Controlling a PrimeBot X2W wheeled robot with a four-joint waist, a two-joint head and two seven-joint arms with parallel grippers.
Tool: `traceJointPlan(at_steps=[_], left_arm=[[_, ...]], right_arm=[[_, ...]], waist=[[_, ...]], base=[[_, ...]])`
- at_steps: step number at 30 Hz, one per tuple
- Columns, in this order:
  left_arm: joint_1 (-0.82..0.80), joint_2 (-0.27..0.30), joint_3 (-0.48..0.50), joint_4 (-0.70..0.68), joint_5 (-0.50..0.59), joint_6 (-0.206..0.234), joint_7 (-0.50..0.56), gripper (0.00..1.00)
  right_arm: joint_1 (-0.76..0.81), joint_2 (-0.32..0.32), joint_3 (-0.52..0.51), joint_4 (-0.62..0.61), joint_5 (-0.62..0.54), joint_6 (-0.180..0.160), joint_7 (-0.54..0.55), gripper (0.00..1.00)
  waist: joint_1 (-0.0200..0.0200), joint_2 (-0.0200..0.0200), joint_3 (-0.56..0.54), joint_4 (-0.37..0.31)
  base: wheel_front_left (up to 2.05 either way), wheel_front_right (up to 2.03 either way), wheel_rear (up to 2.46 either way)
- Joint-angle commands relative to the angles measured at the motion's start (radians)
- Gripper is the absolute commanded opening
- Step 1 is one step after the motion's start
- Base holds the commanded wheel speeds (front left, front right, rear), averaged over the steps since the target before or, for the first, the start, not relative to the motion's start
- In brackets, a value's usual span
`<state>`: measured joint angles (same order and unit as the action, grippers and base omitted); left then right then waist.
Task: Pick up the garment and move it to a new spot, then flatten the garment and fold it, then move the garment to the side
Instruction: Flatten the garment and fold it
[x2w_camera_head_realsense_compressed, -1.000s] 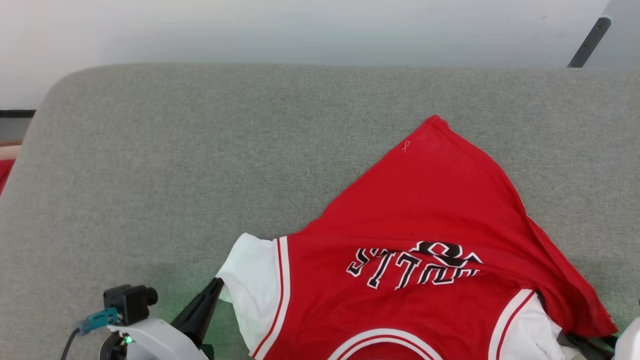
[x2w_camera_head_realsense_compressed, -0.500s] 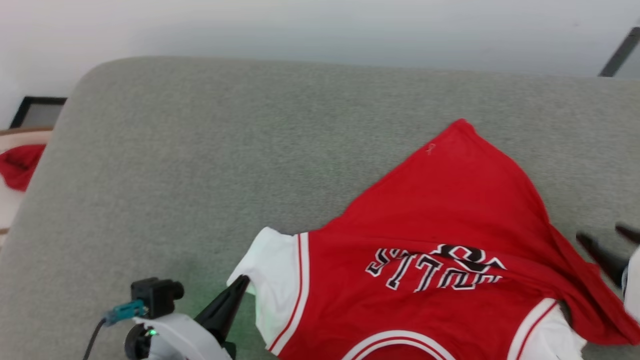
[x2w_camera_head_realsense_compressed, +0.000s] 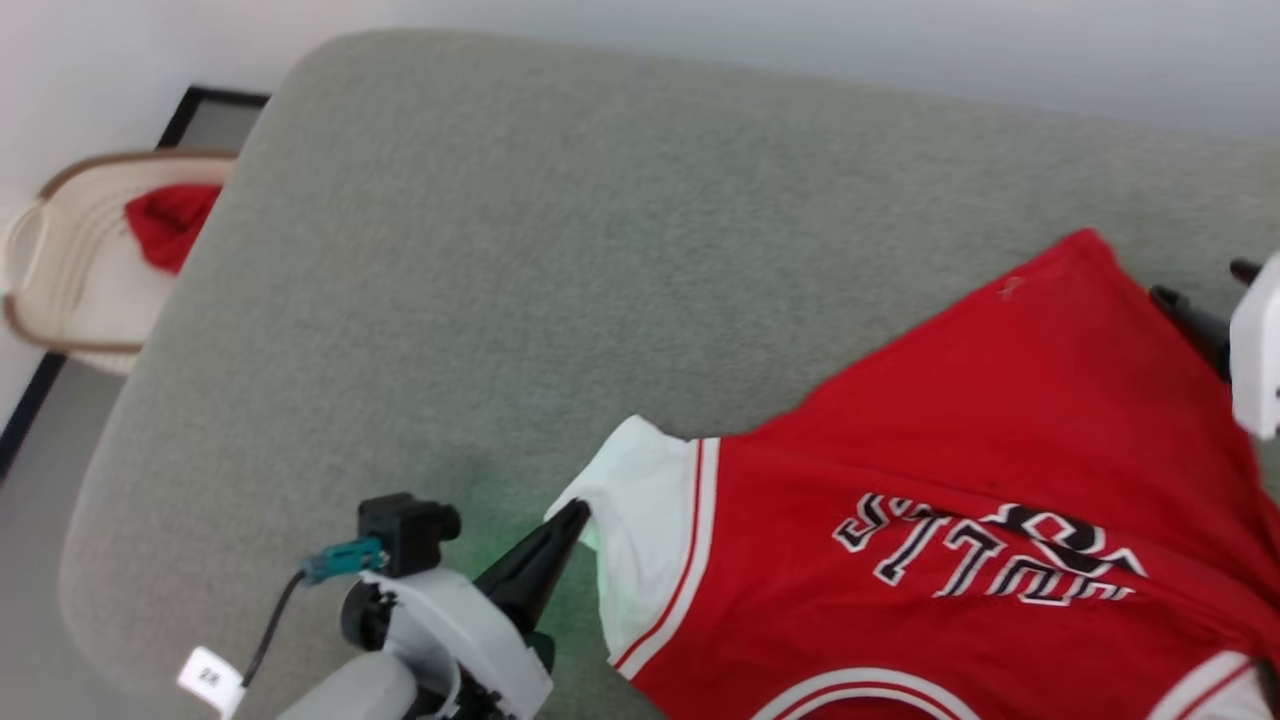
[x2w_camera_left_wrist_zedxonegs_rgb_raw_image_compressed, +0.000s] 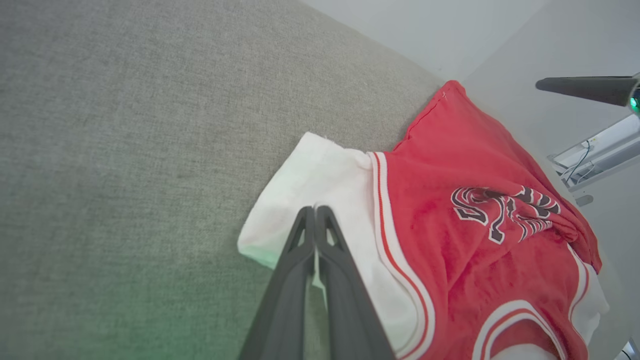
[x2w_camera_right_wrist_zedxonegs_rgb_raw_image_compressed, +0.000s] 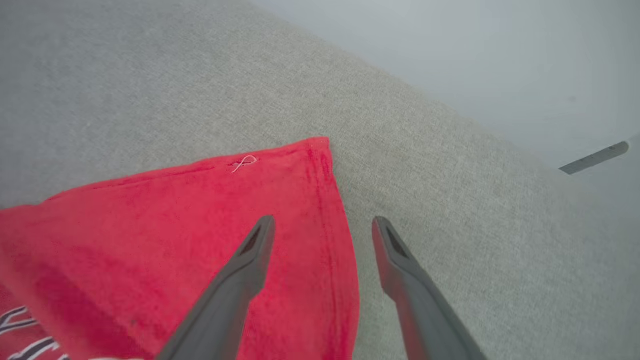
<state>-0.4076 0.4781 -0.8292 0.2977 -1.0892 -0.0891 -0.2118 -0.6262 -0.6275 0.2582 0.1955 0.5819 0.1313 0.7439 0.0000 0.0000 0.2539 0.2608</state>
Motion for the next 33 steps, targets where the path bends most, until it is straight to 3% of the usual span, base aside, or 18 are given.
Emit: traceJointPlan(at_steps=[1, 12, 18, 19, 20, 21, 27, 33], left_arm=[[-0.027, -0.019, -0.006, 0.013, 0.011, -0.011, -0.005, 0.0], [-0.101, -0.102, -0.056, 0.089, 0.015, -0.04, -0.022, 0.0], [-0.118, -0.121, -0.077, 0.112, 0.002, -0.042, -0.033, 0.0], [-0.12, -0.121, -0.082, 0.113, -0.002, -0.042, -0.034, 0.0], [-0.12, -0.119, -0.085, 0.112, -0.007, -0.042, -0.037, 0.0], [-0.12, -0.117, -0.089, 0.113, -0.008, -0.042, -0.038, 0.0], [-0.122, -0.105, -0.098, 0.121, -0.022, -0.042, -0.043, 0.0], [-0.138, -0.067, -0.1, 0.122, -0.039, -0.042, -0.045, 0.0]], right_arm=[[-0.057, -0.019, 0.045, 0.055, 0.006, -0.001, -0.016, 1.0], [-0.276, -0.06, 0.237, 0.357, 0.078, -0.001, 0.005, 1.0], [-0.278, -0.045, 0.318, 0.477, 0.145, -0.001, 0.119, 1.0], [-0.276, -0.042, 0.331, 0.494, 0.154, -0.001, 0.145, 0.71], [-0.275, -0.04, 0.339, 0.51, 0.161, -0.001, 0.165, 0.28], [-0.277, -0.039, 0.345, 0.523, 0.166, -0.001, 0.183, 0.0], [-0.305, -0.03, 0.35, 0.568, 0.171, -0.001, 0.216, 0.0], [-0.364, -0.002, 0.33, 0.583, 0.159, -0.001, 0.173, 0.0]], waist=[[0.0, 0.0, 0.063, 0.063], [0.0, 0.0, 0.138, 0.149], [0.0, 0.0, 0.152, 0.174], [0.0, 0.0, 0.152, 0.177], [0.0, 0.0, 0.153, 0.179], [0.0, 0.0, 0.153, 0.18], [0.0, 0.0, 0.145, 0.174], [0.0, 0.0, 0.115, 0.135]], base=[[0.0, 0.0, 0.0], [0.0, 0.0, 0.0], [0.0, 0.0, 0.0], [0.0, 0.0, 0.0], [0.0, 0.0, 0.0], [0.0, 0.0, 0.0], [0.0, 0.0, 0.0], [0.0, 0.0, 0.0]])
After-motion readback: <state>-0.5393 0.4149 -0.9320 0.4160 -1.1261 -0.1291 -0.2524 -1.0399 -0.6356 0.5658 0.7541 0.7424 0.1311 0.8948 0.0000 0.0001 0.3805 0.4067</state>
